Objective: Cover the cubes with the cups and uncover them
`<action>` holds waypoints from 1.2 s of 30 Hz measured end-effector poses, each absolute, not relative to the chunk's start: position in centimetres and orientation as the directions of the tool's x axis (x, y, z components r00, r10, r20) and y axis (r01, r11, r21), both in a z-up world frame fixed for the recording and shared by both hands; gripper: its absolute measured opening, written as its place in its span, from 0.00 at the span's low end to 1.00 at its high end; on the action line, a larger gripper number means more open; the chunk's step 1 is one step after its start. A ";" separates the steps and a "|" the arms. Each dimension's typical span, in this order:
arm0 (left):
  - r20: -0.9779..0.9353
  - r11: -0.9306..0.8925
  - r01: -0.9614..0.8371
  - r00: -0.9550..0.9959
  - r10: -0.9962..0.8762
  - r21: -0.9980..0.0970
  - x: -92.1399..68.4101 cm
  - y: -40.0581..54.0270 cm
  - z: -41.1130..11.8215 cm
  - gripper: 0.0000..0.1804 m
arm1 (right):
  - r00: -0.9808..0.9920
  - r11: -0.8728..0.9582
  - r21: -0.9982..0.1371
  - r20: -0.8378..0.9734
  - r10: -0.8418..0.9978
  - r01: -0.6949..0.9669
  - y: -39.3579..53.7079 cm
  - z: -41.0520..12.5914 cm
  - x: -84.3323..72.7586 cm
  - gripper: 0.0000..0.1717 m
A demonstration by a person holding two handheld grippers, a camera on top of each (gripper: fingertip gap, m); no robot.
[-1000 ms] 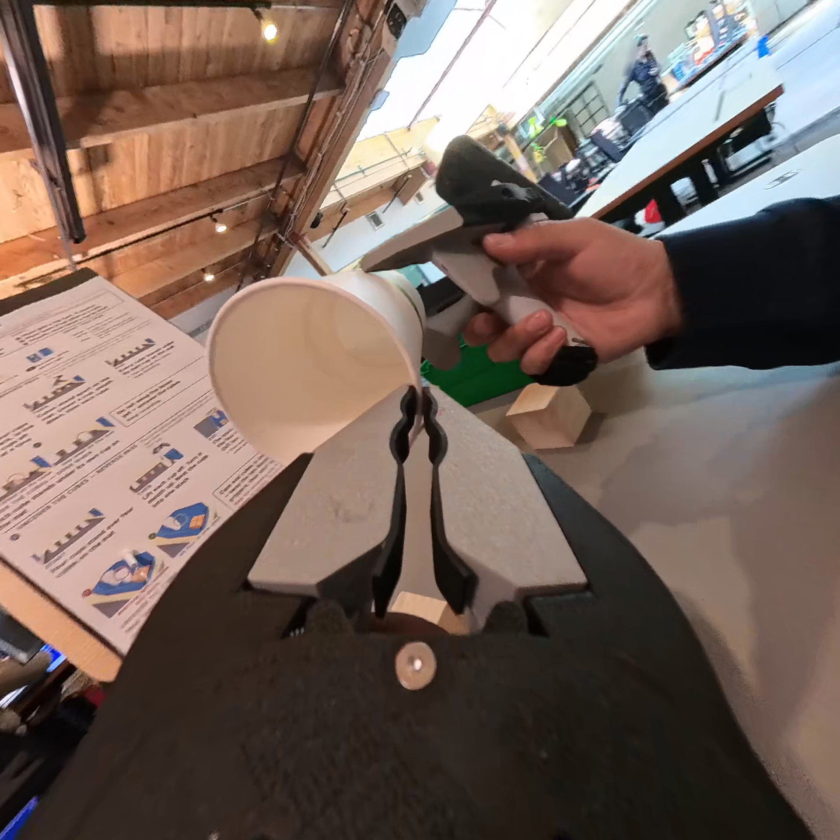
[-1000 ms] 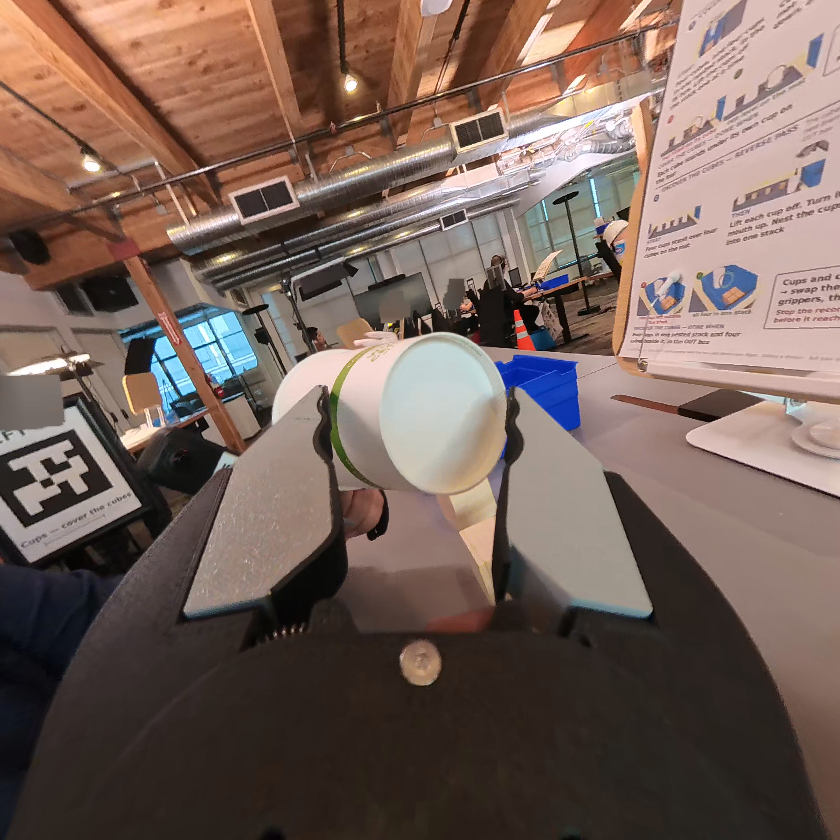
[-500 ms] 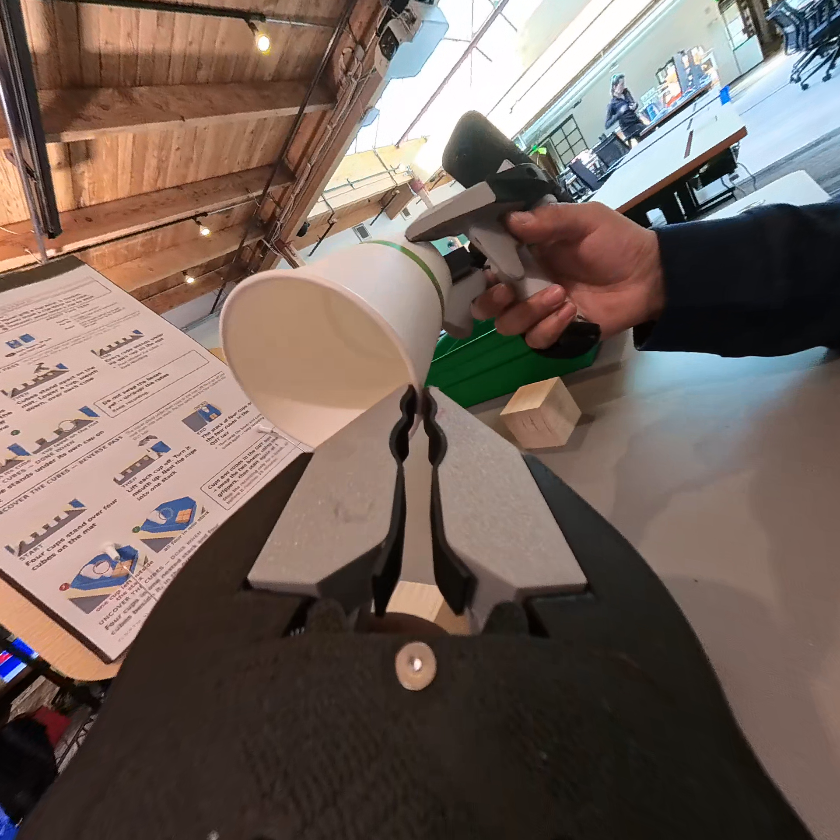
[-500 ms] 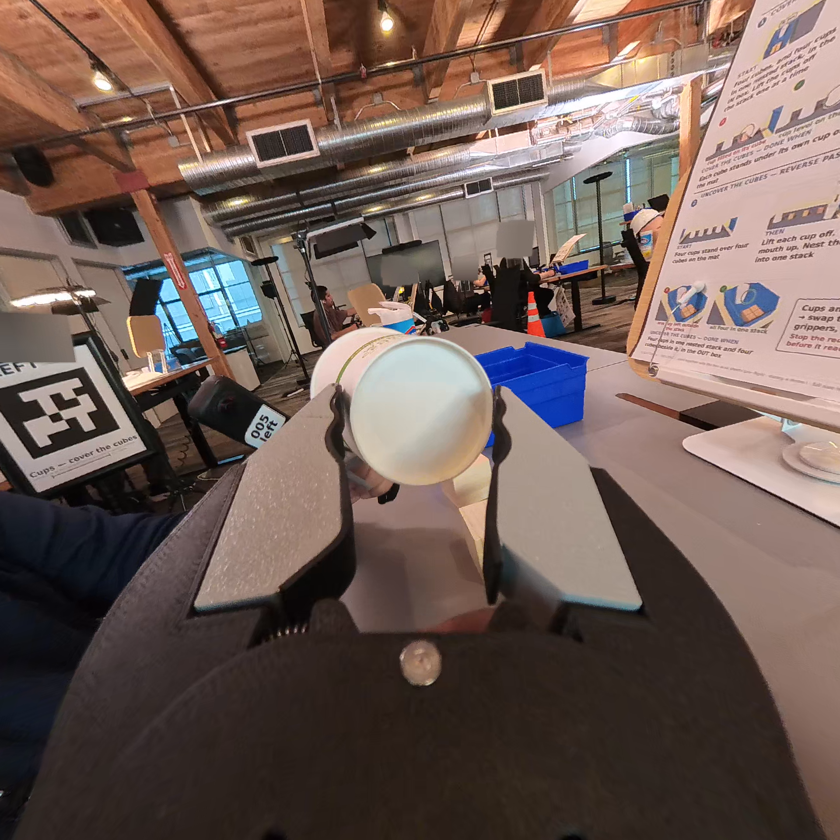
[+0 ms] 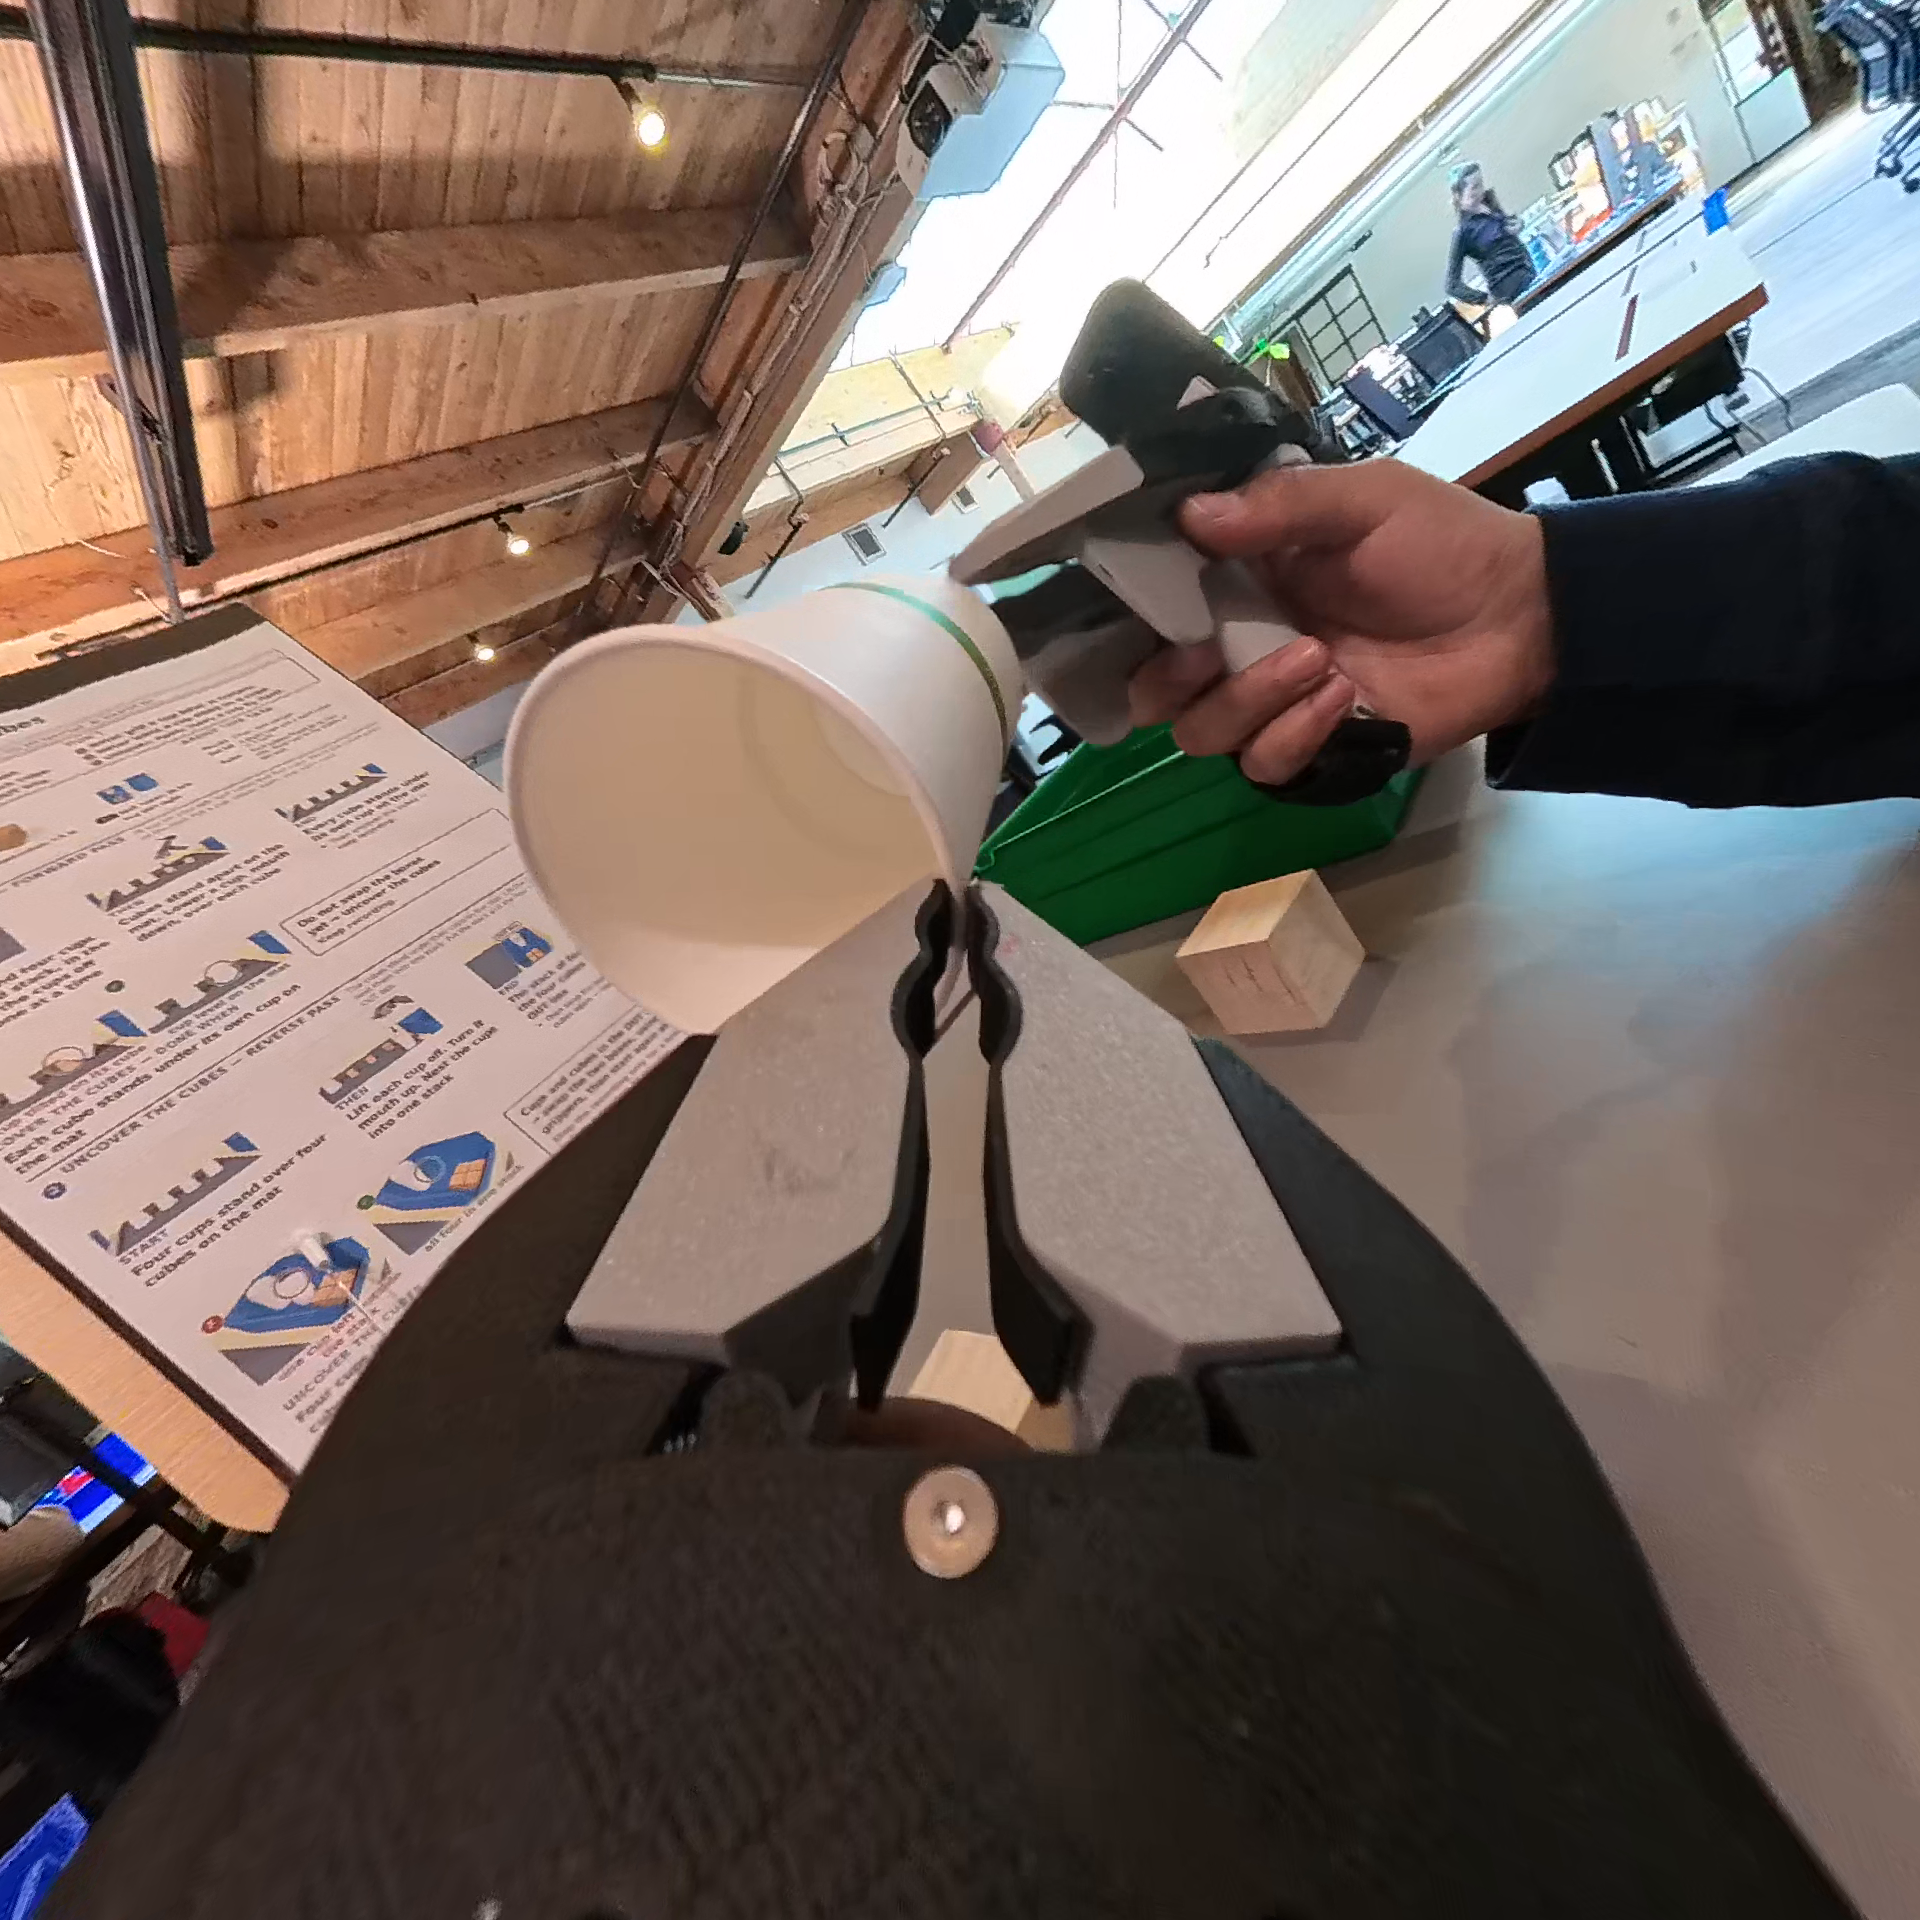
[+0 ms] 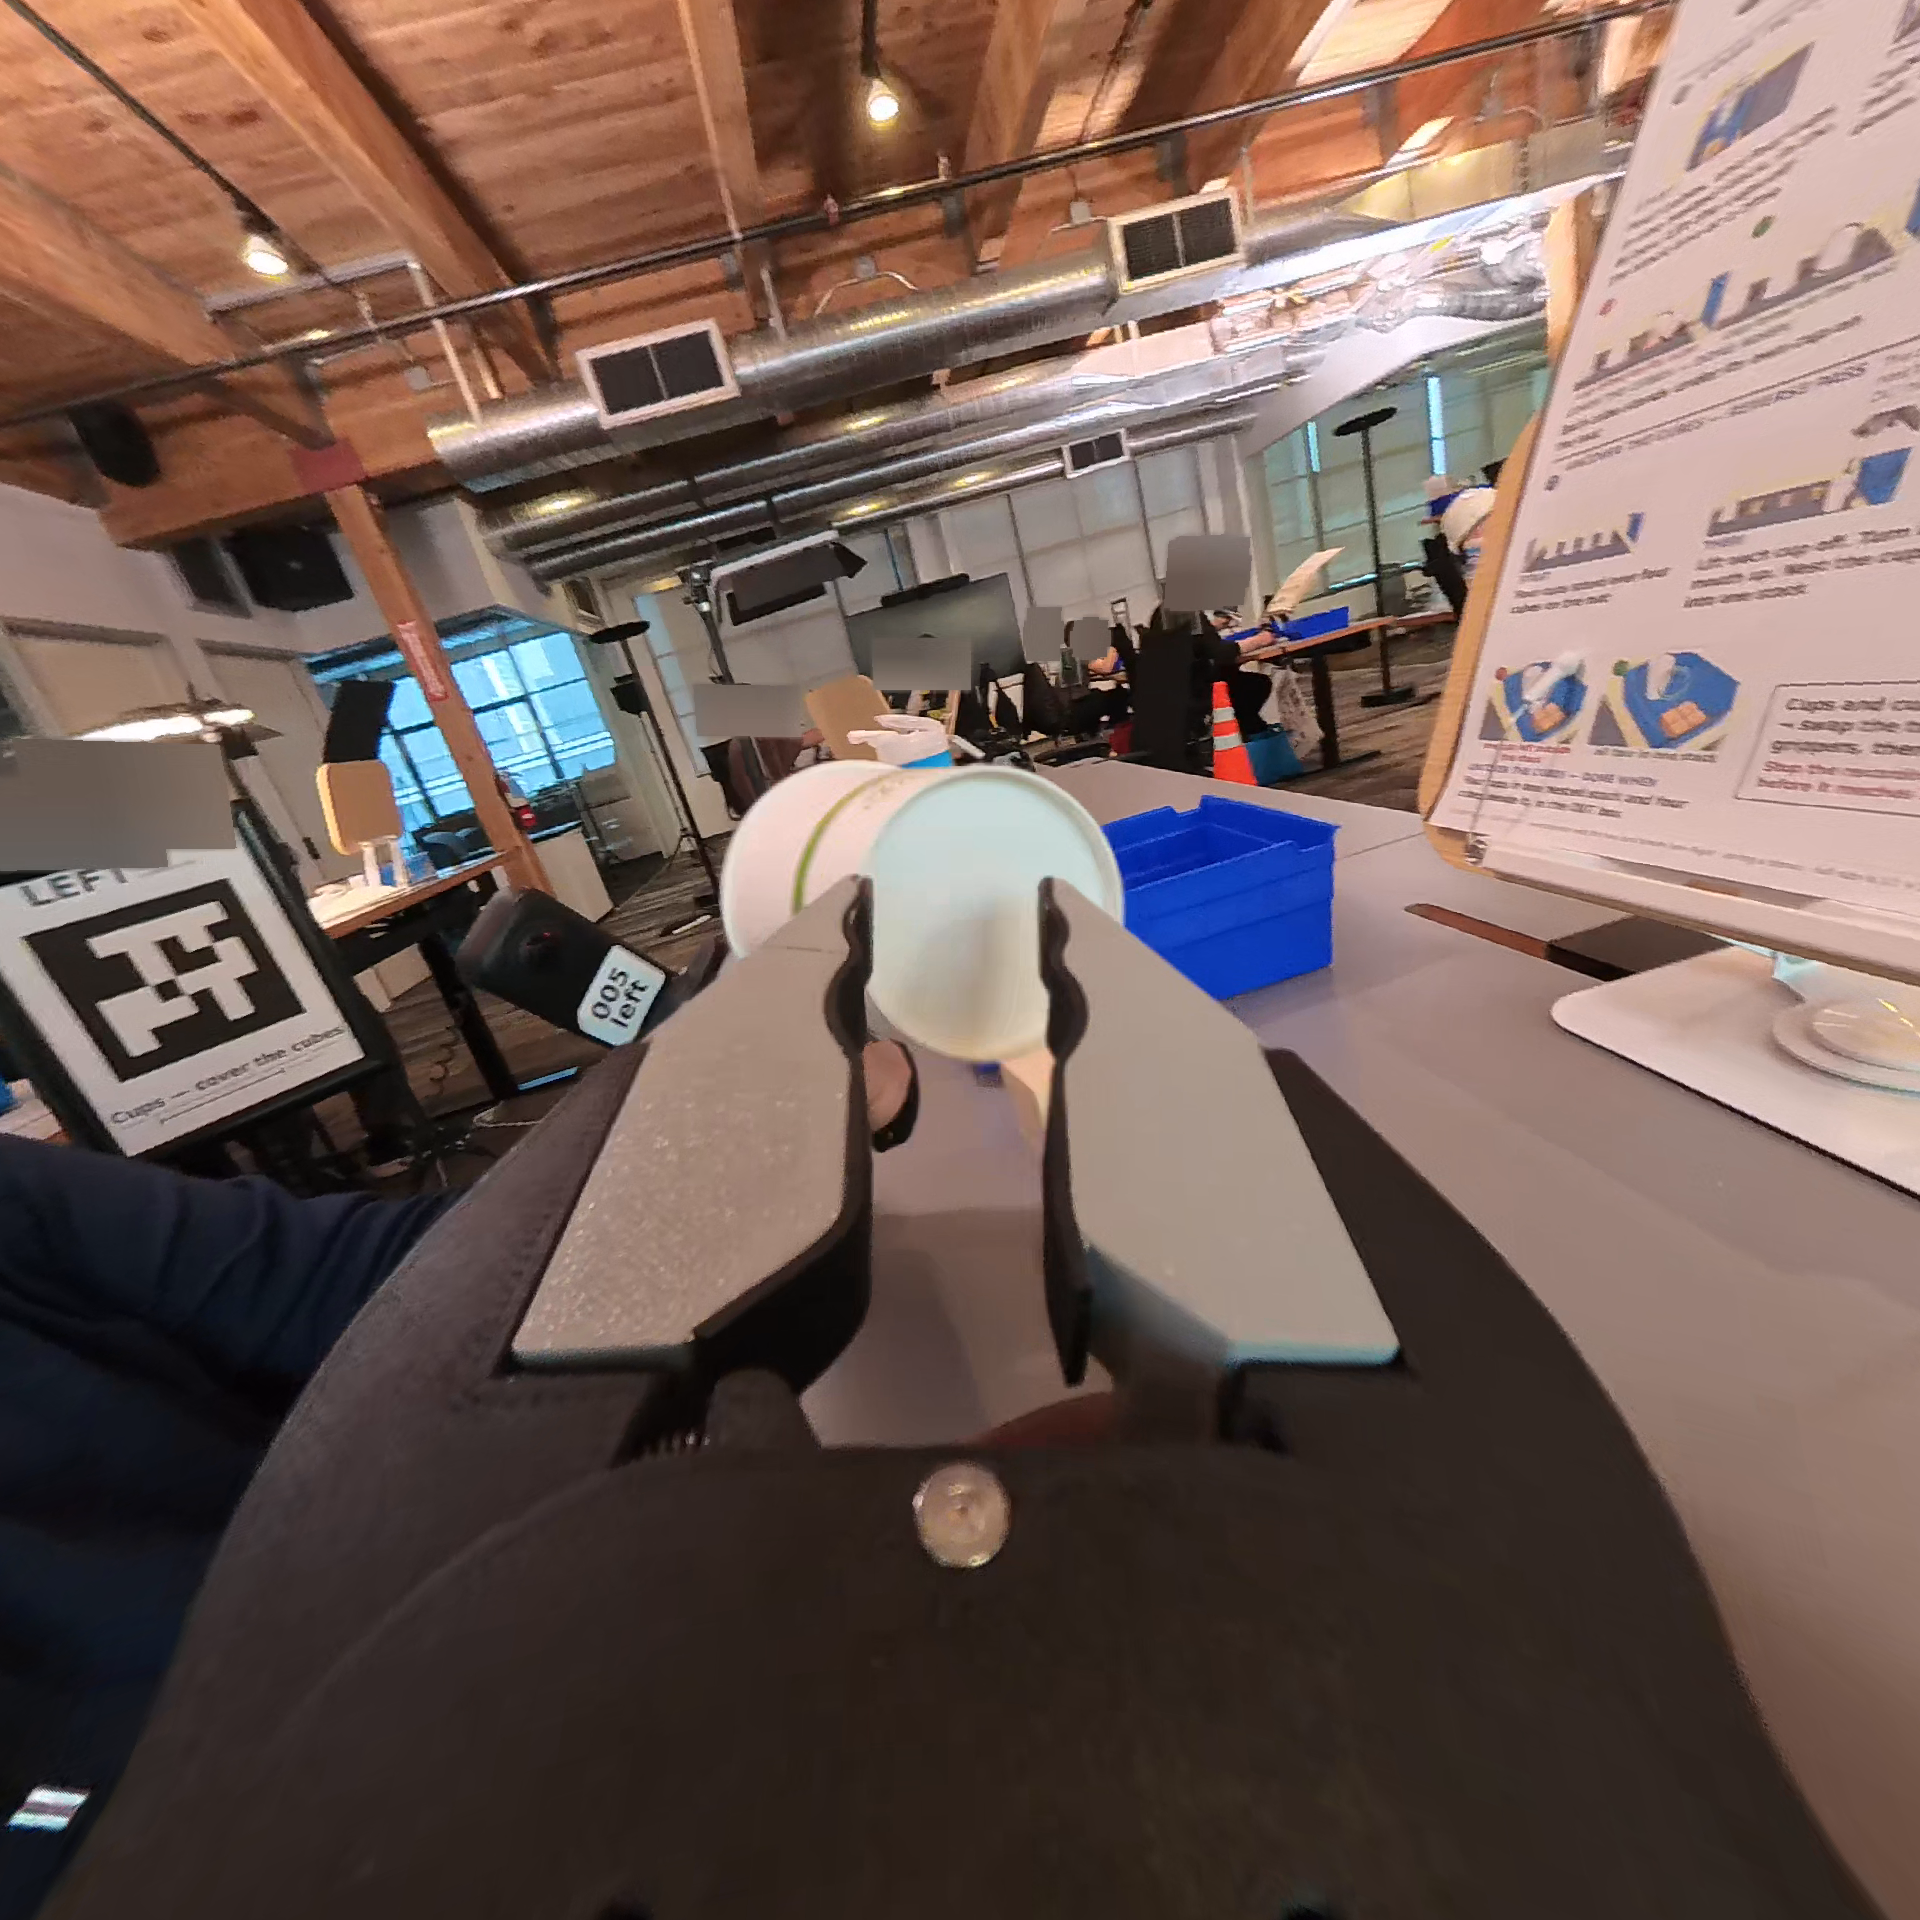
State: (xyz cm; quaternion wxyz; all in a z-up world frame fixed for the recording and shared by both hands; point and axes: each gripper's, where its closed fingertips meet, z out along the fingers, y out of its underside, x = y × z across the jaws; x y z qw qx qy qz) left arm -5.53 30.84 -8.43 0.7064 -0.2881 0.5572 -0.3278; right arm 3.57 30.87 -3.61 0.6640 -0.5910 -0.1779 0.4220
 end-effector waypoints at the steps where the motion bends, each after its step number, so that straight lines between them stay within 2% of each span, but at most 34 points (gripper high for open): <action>1: -0.596 0.618 0.149 0.172 -0.785 -0.772 -5.6 30.9 -8.3 0.00 | 0.598 -0.059 -0.932 -0.276 0.753 -0.357 31.2 -3.8 3.9 0.23; 4: -0.590 0.629 0.188 0.225 -0.775 -0.754 -5.9 30.7 -7.3 0.00 | 0.554 -0.130 -0.899 -0.366 0.747 -0.418 31.9 -4.1 3.7 0.41; 6: -0.593 0.656 0.232 0.290 -0.752 -0.718 -6.2 30.2 -6.2 0.00 | 0.457 -0.191 -0.855 -0.431 0.778 -0.482 31.8 -3.9 2.8 0.47; 11: -0.594 0.679 0.262 0.338 -0.730 -0.685 -5.7 28.8 -5.6 0.00 | 0.197 -0.331 -0.756 -0.513 0.835 -0.564 31.2 -3.2 -1.0 0.54; 15: -0.635 0.687 0.209 0.266 -0.725 -0.696 -3.4 27.2 -7.8 0.00 | 0.120 -0.329 -0.707 -0.504 0.855 -0.626 31.0 -1.9 -3.1 0.56; 18: -0.652 0.699 0.165 0.265 -0.711 -0.696 -2.5 27.2 -8.7 0.01 | 0.178 -0.281 -0.702 -0.504 0.845 -0.654 31.7 -1.9 -3.0 0.55; 22: -0.602 0.639 0.120 0.242 -0.761 -0.759 -2.1 28.2 -9.4 0.01 | 0.306 -0.218 -0.742 -0.500 0.811 -0.634 32.7 -2.9 -2.1 0.54; 29: -0.572 0.595 0.036 0.230 -0.787 -0.803 -2.0 29.7 -10.6 0.02 | 0.611 -0.105 -0.881 -0.402 0.682 -0.462 33.6 -4.0 0.6 0.53; 31: -0.540 0.559 0.013 0.244 -0.806 -0.829 -2.2 30.7 -10.7 0.02 | 0.744 -0.059 -0.927 -0.334 0.579 -0.370 34.0 -4.5 2.8 0.53; 33: -0.504 0.517 -0.026 0.264 -0.822 -0.856 -2.3 31.9 -11.1 0.01 | 0.892 -0.047 -0.974 -0.223 0.394 -0.223 34.6 -5.7 6.3 0.53; 36: -0.480 0.477 -0.082 0.273 -0.834 -0.875 -2.3 33.1 -12.1 0.01 | 0.996 -0.147 -0.989 -0.019 0.090 -0.006 34.6 -8.6 12.2 0.53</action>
